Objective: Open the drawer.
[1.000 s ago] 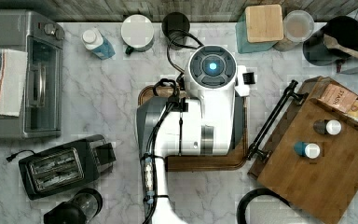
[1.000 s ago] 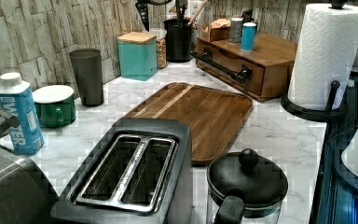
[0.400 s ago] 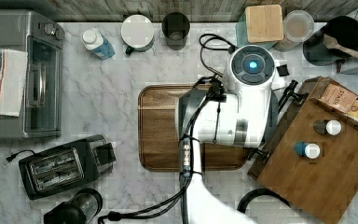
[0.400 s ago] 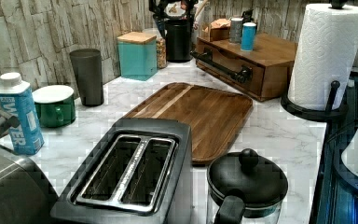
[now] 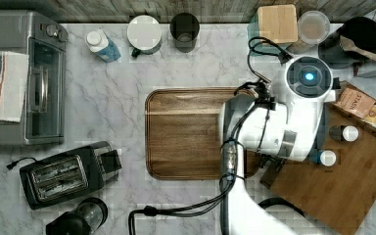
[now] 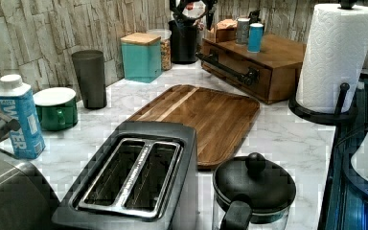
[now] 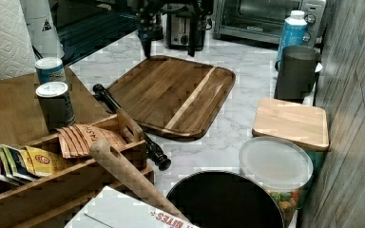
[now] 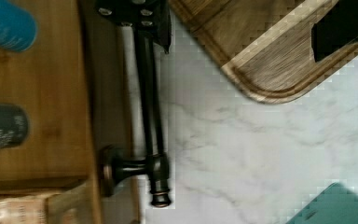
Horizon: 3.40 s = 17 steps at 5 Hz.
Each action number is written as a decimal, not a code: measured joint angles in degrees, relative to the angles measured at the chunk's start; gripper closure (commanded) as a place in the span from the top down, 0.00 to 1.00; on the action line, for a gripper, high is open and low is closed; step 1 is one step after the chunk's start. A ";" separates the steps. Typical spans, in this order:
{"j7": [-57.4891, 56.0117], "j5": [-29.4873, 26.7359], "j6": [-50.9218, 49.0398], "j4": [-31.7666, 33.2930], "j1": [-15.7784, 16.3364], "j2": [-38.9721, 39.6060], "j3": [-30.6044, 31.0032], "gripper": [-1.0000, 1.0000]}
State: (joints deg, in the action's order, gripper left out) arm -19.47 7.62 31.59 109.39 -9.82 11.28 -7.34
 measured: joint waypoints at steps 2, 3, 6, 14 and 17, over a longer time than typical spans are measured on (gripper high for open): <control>-0.27 0.03 7.81 1.45 -0.99 0.87 -4.69 1.00; -0.27 0.24 9.15 2.35 -1.01 0.87 -5.53 1.00; -3.30 2.89 6.80 3.19 -0.25 6.58 -5.34 1.00; -7.71 -0.95 19.89 7.44 -2.59 13.83 -3.09 1.00; -6.80 -3.51 16.25 4.08 -2.54 15.77 -1.80 1.00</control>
State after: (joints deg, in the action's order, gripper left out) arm -26.27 4.11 47.84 113.47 -12.36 27.05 -9.13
